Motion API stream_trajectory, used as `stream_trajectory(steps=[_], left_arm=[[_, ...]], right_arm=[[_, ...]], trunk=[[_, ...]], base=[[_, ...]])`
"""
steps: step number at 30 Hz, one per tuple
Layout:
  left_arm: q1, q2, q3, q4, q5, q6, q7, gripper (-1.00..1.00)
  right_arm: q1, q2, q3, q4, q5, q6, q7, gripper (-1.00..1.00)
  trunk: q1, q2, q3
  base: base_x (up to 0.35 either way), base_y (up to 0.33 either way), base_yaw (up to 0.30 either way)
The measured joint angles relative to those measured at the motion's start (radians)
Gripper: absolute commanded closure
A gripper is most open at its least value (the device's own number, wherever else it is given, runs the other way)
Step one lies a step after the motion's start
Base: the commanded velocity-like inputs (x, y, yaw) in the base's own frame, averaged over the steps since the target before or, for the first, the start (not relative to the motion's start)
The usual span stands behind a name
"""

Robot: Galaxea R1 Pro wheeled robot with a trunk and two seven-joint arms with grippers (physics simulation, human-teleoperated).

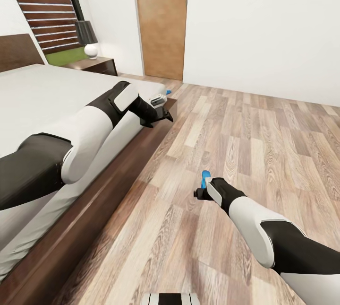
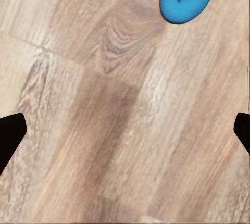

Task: In the bedroom, move the book from the bed onto either nightstand, and place the two sandals side by side next to the bed.

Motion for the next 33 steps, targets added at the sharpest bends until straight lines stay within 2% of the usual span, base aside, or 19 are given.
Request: stream_trajectory(steps=[18,23,25,26,28,31,33], left_arm=[[0.000,0.000,-0.001,0.000,-0.001,-0.001,0.000,-1.00],[0.000,0.000,-0.001,0.000,-0.002,-0.002,0.000,-1.00],[0.000,0.000,-0.001,0.000,-0.002,-0.003,0.000,-1.00],[0.000,0.000,-0.001,0.000,-0.002,-0.003,0.000,-1.00],[0.000,0.000,-0.001,0.000,-0.002,-0.003,0.000,-1.00],[0.000,0.000,-0.001,0.000,-0.002,-0.004,0.000,-1.00],[0.001,0.000,-0.001,0.000,-0.002,-0.004,0.000,-1.00]], right_arm=[[0.000,0.000,-0.002,0.002,0.000,-0.022,-0.006,-1.00],[0.000,0.000,-0.002,0.002,0.000,-0.022,-0.033,-1.00],[0.000,0.000,-0.002,0.002,-0.001,-0.022,-0.054,-1.00],[0.000,-0.001,-0.003,0.002,-0.001,-0.024,-0.092,-1.00],[0.000,-0.001,-0.003,0.002,-0.003,-0.026,-0.099,-1.00],[0.000,-0.001,-0.003,0.002,-0.019,-0.027,-0.102,-1.00],[0.000,-0.001,-0.003,0.002,-0.069,-0.028,-0.105,-1.00]], trunk=[[0.001,0.000,0.000],[0.001,0.000,0.000],[0.001,0.000,0.000],[0.000,0.000,0.000],[0.000,0.000,0.000],[0.001,0.000,0.000],[0.001,0.000,0.000]], base=[[0.287,0.000,0.000],[0.083,0.000,0.000],[0.172,0.000,0.000],[0.282,0.000,0.000],[0.256,0.000,0.000],[0.148,0.000,0.000],[0.048,0.000,0.000]])
